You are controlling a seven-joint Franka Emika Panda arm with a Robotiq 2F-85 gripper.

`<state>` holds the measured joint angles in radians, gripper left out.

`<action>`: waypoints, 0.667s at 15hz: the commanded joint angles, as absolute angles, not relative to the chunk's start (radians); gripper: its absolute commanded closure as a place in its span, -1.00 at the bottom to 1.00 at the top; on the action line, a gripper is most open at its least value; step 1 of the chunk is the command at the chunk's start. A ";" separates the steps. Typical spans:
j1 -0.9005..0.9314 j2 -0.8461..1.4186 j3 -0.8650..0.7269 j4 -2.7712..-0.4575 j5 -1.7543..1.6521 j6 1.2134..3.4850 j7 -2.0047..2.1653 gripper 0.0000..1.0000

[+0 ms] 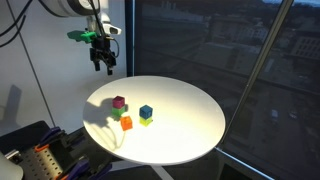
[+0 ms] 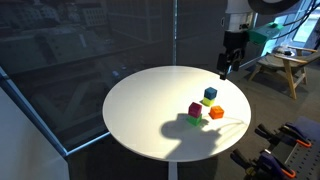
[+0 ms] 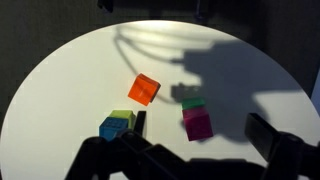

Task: Place the orange block on the table

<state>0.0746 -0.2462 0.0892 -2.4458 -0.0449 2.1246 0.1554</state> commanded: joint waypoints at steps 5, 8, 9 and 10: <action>0.075 -0.312 0.095 -2.476 -0.028 2.091 0.161 -1.00; 0.071 -0.276 0.095 -2.460 -0.043 2.111 0.154 -1.00; 0.071 -0.274 0.095 -2.460 -0.043 2.111 0.154 -1.00; 0.071 -0.272 0.095 -2.460 -0.043 2.111 0.154 -1.00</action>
<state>0.0750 -0.2715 0.0902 -2.4611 -0.0447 2.1123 0.1553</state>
